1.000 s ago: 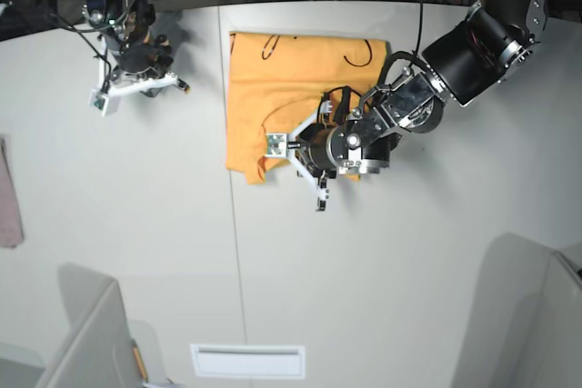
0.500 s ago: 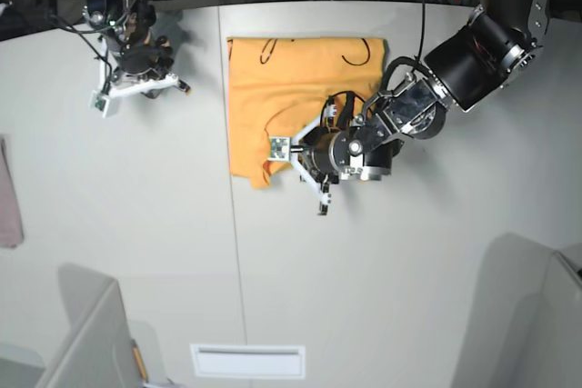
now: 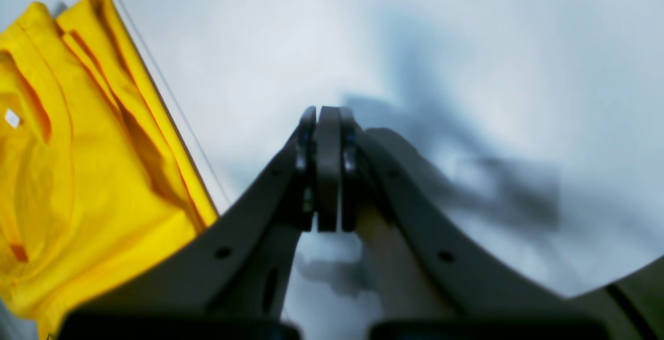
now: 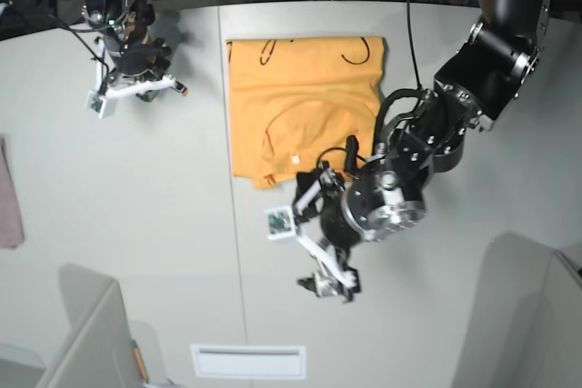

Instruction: Fold the T-shirt properly

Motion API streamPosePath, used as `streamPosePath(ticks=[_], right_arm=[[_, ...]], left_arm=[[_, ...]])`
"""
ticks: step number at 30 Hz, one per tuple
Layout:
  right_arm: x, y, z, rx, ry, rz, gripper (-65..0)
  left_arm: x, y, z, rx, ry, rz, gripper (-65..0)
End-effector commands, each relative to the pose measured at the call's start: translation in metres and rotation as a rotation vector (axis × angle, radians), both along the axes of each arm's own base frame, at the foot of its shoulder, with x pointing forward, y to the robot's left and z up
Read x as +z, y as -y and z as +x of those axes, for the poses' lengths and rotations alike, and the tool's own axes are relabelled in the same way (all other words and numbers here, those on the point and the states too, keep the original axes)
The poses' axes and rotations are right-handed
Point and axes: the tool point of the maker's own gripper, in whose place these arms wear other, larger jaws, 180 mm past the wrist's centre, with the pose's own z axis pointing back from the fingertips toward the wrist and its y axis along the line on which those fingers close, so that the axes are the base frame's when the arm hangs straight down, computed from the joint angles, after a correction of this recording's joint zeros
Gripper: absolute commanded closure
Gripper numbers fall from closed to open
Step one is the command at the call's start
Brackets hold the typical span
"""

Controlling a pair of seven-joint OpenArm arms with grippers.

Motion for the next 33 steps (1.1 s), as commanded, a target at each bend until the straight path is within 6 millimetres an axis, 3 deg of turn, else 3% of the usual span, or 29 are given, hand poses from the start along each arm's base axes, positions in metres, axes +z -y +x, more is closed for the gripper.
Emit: streamPosePath(ticks=[1,3,4,6,9,12,17,21,24,27,33], right_arm=[[0.012,0.003,0.005,0.036,0.065,-0.036,0.0],[0.02,0.002,0.008,0.103,0.145,-0.072,0.0],[0.024,0.001,0.008,0.122,0.183,-0.087,0.0],[0.028,0.003,0.001,0.144,0.226,-0.111,0.0],[0.031,0.01,-0.012,0.187,0.26,-0.169,0.0],[0.033,0.003,-0.03,0.296,0.287,-0.296,0.0],[0.059,-0.02,-0.066,0.462,0.45,-0.527,0.0],[0.084,-0.035,-0.098,0.487,0.567,-0.586,0.0],[0.084,-0.04,-0.121,0.499,0.575,-0.586,0.0],[0.063,-0.043,-0.149,0.494,0.474,-0.555,0.0],[-0.012,-0.043,-0.229,0.55,0.185,-0.493,0.0]], left_arm=[[0.019,-0.012,-0.001,0.047,0.022,-0.076,-52.3],[0.032,-0.036,-0.011,0.131,0.027,-0.19,-43.1],[0.028,-0.052,-0.018,0.184,0.014,-0.221,-36.7],[0.014,-0.085,-0.028,0.293,-0.028,-0.265,-21.2],[-0.015,-0.11,-0.053,0.36,-0.083,-0.324,0.0],[-0.033,-0.11,-0.092,0.293,-0.116,-0.433,0.0],[-0.043,-0.113,-0.159,0.25,-0.157,-0.672,0.0],[-0.055,-0.123,-0.213,0.28,-0.215,-0.818,0.0],[-0.07,-0.13,-0.252,0.33,-0.279,-0.917,0.0],[-0.091,-0.137,-0.292,0.418,-0.356,-0.995,0.0],[-0.141,-0.149,-0.375,0.6,-0.536,-1.06,0.0]])
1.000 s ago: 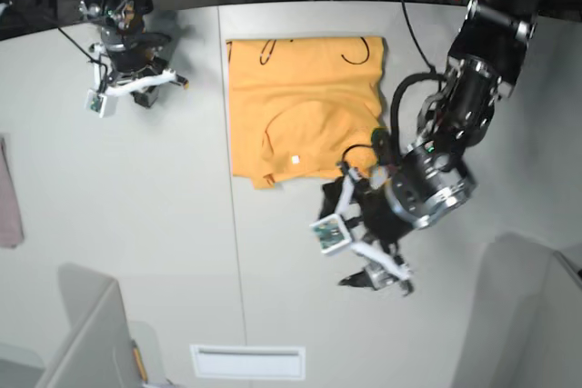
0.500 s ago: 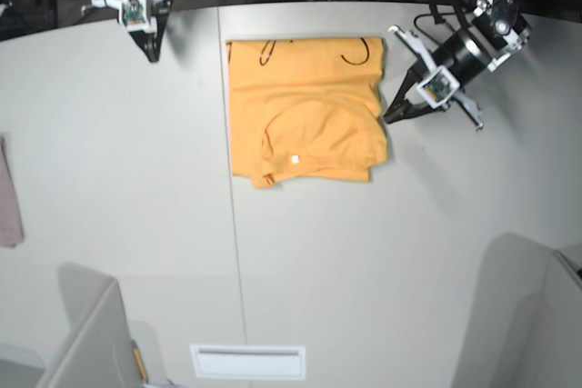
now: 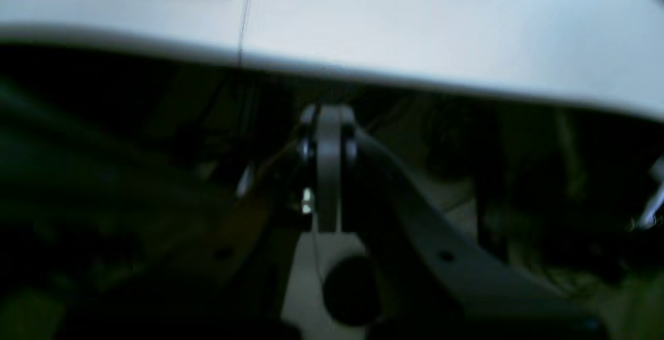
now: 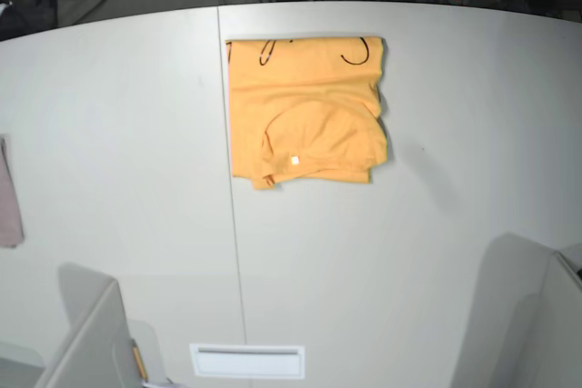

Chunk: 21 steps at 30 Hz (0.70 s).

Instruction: Fold the T-shirt properly

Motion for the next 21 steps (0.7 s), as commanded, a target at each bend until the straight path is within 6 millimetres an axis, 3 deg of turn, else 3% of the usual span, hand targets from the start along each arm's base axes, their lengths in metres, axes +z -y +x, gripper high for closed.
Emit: streamPosePath(ticks=[1,3,7,15,19,21], right_arm=[[-0.005,0.001,-0.015,0.005,-0.029,-0.007,0.0],[-0.031,-0.005,-0.033,0.026,-0.1,0.001,0.0],[-0.082,-0.015,-0.072,0.073,-0.251,0.007,0.0],[-0.17,-0.014,-0.135,0.181,-0.546,-0.032,0.0],[-0.199,0.006,-0.155,0.292,-0.692,-0.093,0.0],[-0.21,0.019,-0.15,0.314,-0.732,-0.129,0.0]], left_arm=[[-0.002,-0.001,-0.013,0.021,-0.018,-0.031,0.0],[-0.025,-0.007,-0.042,0.064,-0.092,0.004,0.0],[-0.073,-0.015,-0.078,0.087,-0.2,0.107,0.0],[-0.151,-0.003,-0.142,0.115,-0.489,0.275,0.0],[-0.183,-0.002,-0.151,0.135,-0.604,0.352,0.0],[-0.194,0.0,-0.148,0.151,-0.641,0.363,0.0]])
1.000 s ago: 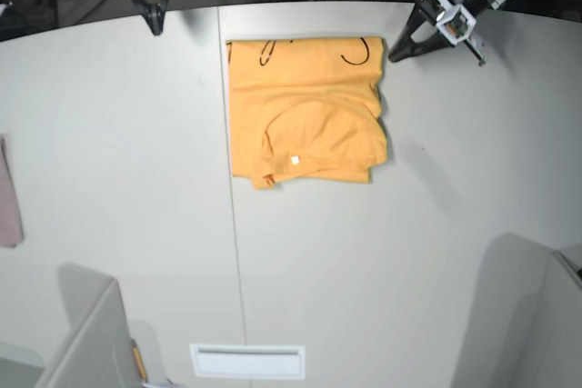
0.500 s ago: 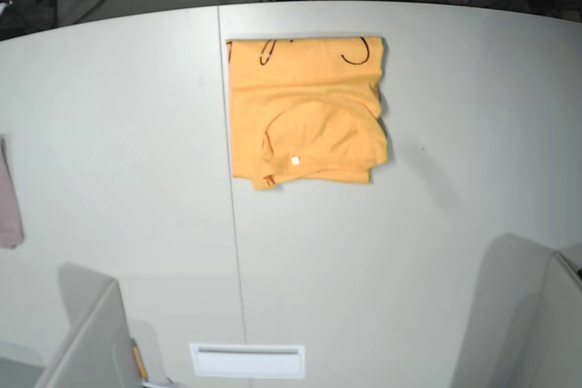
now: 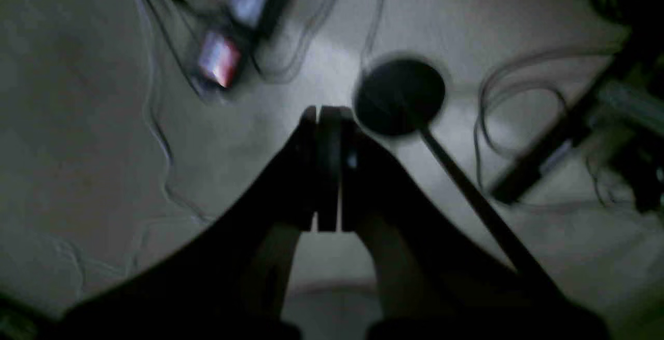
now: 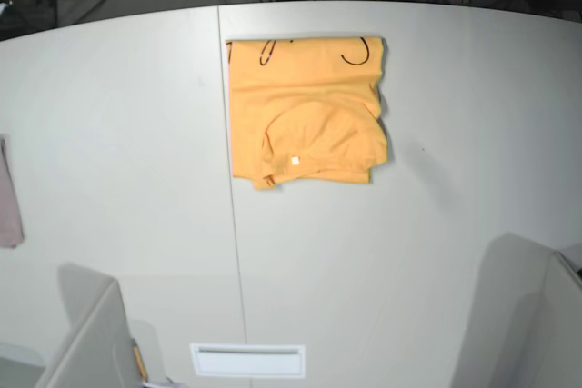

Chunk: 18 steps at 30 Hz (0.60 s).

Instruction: Fold the T-shirt properly

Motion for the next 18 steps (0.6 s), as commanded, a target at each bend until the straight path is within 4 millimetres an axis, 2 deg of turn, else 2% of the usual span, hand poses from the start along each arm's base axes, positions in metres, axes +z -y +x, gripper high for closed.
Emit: streamPosePath(ticks=[1,4,10,13,18], right_arm=[[0.0,0.006,-0.001,0.002,-0.005,-0.013,0.0],[-0.01,0.017,0.021,-0.03,-0.008,-0.055,0.0],[-0.028,0.025,0.062,-0.169,-0.08,-0.155,0.0],[-0.03,0.026,0.071,-0.18,-0.071,-0.159,0.0],[-0.032,0.023,0.094,-0.187,-0.018,-0.147,0.0]], left_arm=[[0.0,0.002,-0.011,0.009,-0.03,-0.001,0.0],[-0.011,0.007,0.004,0.03,-0.05,0.007,0.0],[-0.037,0.002,0.048,-0.021,-0.167,0.047,0.0],[-0.04,-0.002,0.069,-0.028,-0.146,0.055,0.0],[-0.041,-0.004,0.079,-0.028,-0.129,0.058,0.0]])
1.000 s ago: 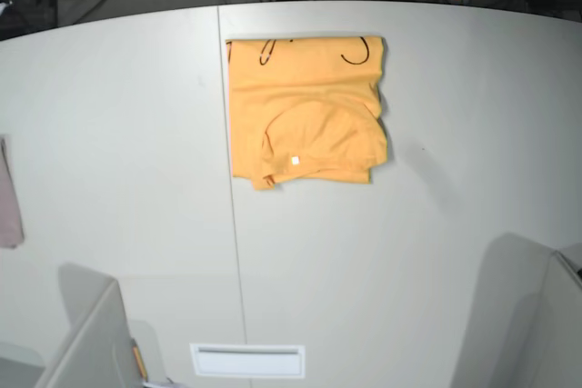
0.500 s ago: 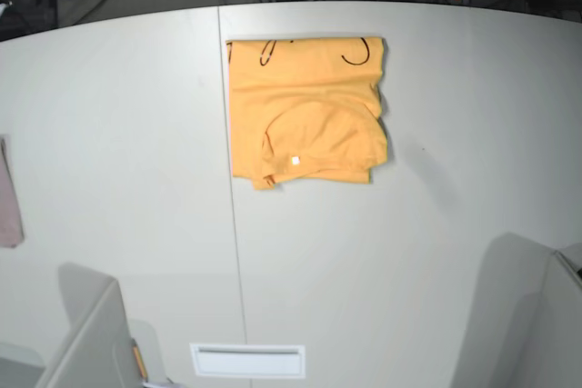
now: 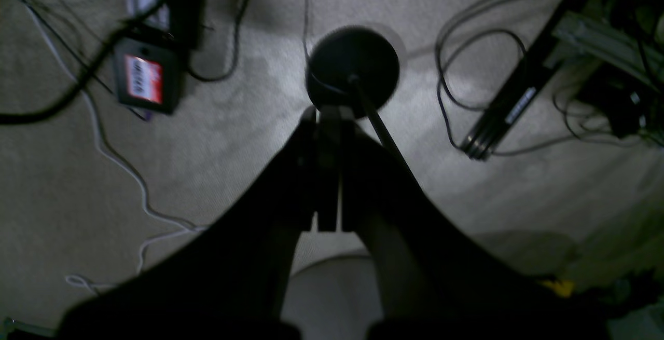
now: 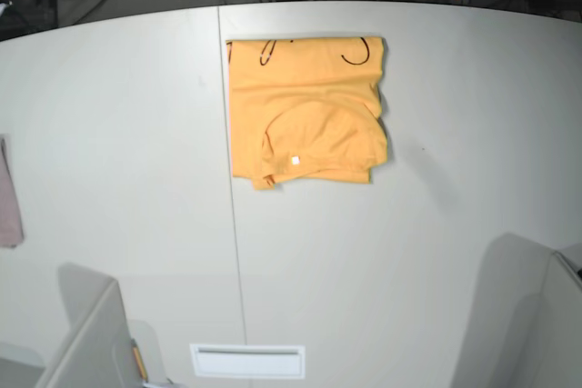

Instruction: Fold the T-shirt properly

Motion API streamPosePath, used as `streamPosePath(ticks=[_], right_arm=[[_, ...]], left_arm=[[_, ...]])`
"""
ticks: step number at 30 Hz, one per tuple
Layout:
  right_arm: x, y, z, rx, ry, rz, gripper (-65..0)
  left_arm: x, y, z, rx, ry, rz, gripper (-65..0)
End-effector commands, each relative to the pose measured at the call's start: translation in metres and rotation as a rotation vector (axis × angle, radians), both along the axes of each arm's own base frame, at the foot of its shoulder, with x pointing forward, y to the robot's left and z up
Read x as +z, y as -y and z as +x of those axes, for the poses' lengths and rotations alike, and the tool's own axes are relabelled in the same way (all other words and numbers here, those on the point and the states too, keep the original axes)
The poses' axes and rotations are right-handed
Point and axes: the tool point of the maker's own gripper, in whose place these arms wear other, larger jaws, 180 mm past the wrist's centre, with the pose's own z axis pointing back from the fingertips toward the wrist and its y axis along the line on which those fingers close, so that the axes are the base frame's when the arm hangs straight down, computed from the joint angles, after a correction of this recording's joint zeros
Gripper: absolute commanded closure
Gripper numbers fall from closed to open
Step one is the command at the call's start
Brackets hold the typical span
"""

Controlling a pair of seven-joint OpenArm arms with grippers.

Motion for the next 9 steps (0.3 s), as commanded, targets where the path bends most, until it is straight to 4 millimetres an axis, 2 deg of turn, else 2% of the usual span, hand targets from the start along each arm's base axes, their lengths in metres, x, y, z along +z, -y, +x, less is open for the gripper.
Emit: streamPosePath(ticks=[1,5,9], right_arm=[[0.001,0.001,0.002,-0.004,0.014,-0.005,0.0],[0.001,-0.002,0.011,-0.004,0.044,0.004,0.0],[0.001,-0.002,0.014,-0.004,0.048,0.004,0.0]], left_arm=[[0.001,-0.004,0.001,0.005,0.007,0.002,0.0],[0.001,-0.005,-0.003,0.017,0.003,0.005,0.0],[0.003,-0.004,0.004,0.012,0.038,-0.003,0.0]])
